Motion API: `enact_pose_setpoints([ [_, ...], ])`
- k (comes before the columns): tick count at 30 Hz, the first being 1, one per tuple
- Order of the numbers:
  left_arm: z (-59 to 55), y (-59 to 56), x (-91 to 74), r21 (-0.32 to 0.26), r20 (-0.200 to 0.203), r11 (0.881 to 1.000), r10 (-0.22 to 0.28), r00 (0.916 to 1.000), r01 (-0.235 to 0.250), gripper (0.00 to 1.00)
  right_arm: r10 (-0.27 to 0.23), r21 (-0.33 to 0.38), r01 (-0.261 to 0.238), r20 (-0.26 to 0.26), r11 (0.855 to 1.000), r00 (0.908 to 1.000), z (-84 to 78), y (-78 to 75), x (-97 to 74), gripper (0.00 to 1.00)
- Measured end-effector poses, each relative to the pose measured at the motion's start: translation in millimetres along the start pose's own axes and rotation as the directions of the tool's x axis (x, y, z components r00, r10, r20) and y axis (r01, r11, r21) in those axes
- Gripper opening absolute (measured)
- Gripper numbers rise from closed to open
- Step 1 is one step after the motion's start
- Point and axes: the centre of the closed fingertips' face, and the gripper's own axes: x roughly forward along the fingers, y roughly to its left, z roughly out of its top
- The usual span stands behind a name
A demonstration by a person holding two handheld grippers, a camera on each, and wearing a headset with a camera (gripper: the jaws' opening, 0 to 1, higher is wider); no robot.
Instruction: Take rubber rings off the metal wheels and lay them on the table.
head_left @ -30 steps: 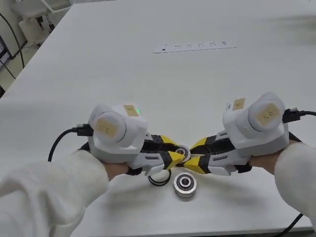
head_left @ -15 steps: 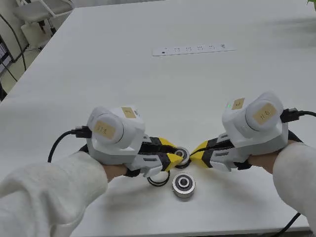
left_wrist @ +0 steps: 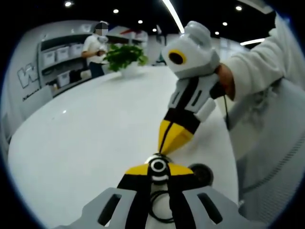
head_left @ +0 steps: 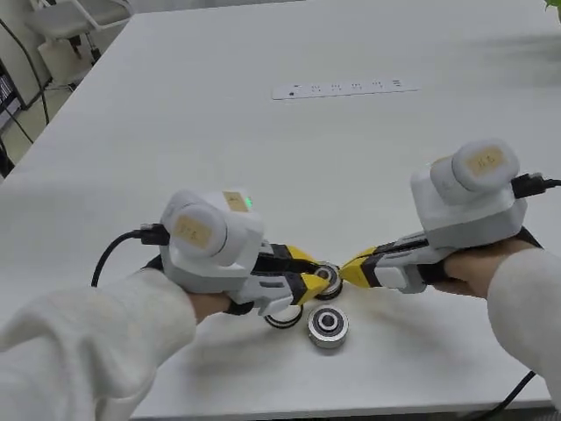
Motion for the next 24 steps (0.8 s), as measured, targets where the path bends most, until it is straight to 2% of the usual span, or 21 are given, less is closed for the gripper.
enact_pose_setpoints([
  [2, 0.4, -0.1, 0.4, 0.005, -0.004, 1.000, 0.003, 1.0000, -0.003, 0.13, -0.013, -0.026, 0.013, -0.007, 1.000, 0.9999, -0.3, 2.3, -0.4, 0.00],
  [6, 0.5, 0.2, 0.5, 0.016, -0.005, 1.000, 0.002, 1.0000, -0.002, 0.13, -0.017, -0.035, 0.017, -0.013, 0.999, 0.9998, -0.3, 3.5, -0.9, 0.00],
  [24, 0.8, 0.6, 1.4, 0.017, -0.006, 1.000, 0.003, 1.0000, -0.003, 0.13, -0.005, 0.006, 0.005, 0.007, 1.000, 1.0000, 4.6, 8.2, -0.6, 0.00],
])
